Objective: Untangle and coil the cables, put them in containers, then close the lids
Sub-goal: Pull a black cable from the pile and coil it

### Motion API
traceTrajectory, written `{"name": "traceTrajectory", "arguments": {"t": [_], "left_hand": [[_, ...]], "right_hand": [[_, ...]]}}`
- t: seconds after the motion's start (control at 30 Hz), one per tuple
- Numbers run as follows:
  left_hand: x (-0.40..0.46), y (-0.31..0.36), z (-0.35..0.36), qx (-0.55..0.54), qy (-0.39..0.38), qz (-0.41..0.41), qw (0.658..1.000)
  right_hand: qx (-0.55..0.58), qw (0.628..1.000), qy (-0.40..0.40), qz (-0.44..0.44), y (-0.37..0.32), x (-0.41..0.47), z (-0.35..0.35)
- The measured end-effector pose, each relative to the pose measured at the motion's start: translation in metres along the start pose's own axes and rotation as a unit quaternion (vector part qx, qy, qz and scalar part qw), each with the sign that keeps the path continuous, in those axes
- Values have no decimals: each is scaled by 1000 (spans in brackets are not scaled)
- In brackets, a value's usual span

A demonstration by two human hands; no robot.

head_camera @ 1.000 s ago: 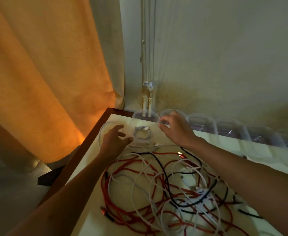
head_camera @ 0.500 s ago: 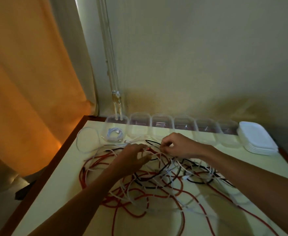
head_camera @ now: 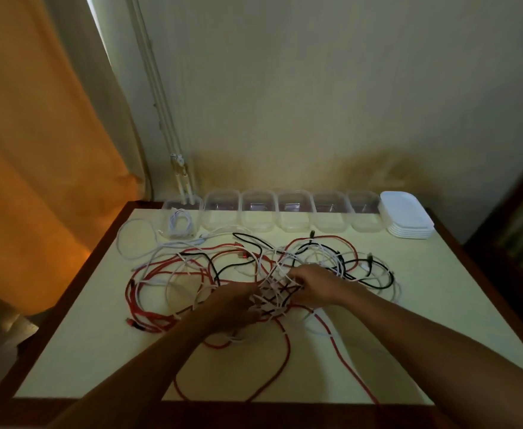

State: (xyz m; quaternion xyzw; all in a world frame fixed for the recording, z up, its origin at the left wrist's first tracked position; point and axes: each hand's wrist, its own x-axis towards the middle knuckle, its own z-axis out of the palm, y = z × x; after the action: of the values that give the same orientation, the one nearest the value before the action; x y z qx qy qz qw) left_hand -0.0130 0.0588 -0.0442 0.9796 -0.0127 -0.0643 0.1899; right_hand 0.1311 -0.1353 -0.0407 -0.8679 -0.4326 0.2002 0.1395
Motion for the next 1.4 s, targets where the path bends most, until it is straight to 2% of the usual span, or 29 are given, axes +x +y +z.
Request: {"name": "traceTrajectory", "arguments": {"t": [0.13, 0.27, 0.37, 0.4, 0.47, 0.53, 0.63, 0.73, 0.87, 0.93, 1.0, 1.1, 1.17, 1.23, 1.33, 1.4], "left_hand": [[-10, 13, 7, -142, 31, 32, 989], [-8, 22, -6, -302, 93, -5, 949], [-2, 44, -27, -306, 176, -57, 934], [1, 52, -35, -337, 185, -87, 919], [8, 64, -50, -443, 167, -165, 865], [13, 69, -60, -504, 137, -228, 822], [16, 73, -61, -524, 109, -257, 805], [8, 69, -54, -521, 122, -253, 806], [-8, 51, -48, -583, 185, -227, 758], [-12, 45, -47, -537, 229, -264, 768], [-16, 39, -45, -439, 277, -319, 793], [-22, 33, -43, -394, 297, -306, 814], [-28, 34, -39, -429, 249, -263, 828], [-33, 36, -32, -410, 187, -185, 873], [-34, 36, -17, -210, 54, -84, 972], [-34, 37, -7, -67, -55, -65, 994]], "right_hand": [[47, 999, 9, 25, 8, -22, -19], [73, 992, 78, 63, 16, -51, -39], [-50, 990, 114, 65, 11, -64, -45], [-113, 981, 142, 66, 6, -66, -45], [-199, 964, 174, 37, -3, -67, -41], [-209, 972, 111, -6, -7, -64, -29], [-88, 996, 17, 2, -11, -60, -9], [-64, 997, 14, 26, -16, -58, 0], [-105, 994, -2, 32, -19, -58, 2], [-122, 992, 2, 23, -19, -59, 1], [-156, 987, 22, 9, -19, -59, 0], [-177, 981, 78, -25, -17, -55, 2], [-114, 987, 113, -33, -18, -53, -1], [-27, 989, 141, -19, -19, -51, -5], [61, 976, 207, 16, -17, -47, -9], [42, 964, 257, 62, -19, -48, -12]]}}
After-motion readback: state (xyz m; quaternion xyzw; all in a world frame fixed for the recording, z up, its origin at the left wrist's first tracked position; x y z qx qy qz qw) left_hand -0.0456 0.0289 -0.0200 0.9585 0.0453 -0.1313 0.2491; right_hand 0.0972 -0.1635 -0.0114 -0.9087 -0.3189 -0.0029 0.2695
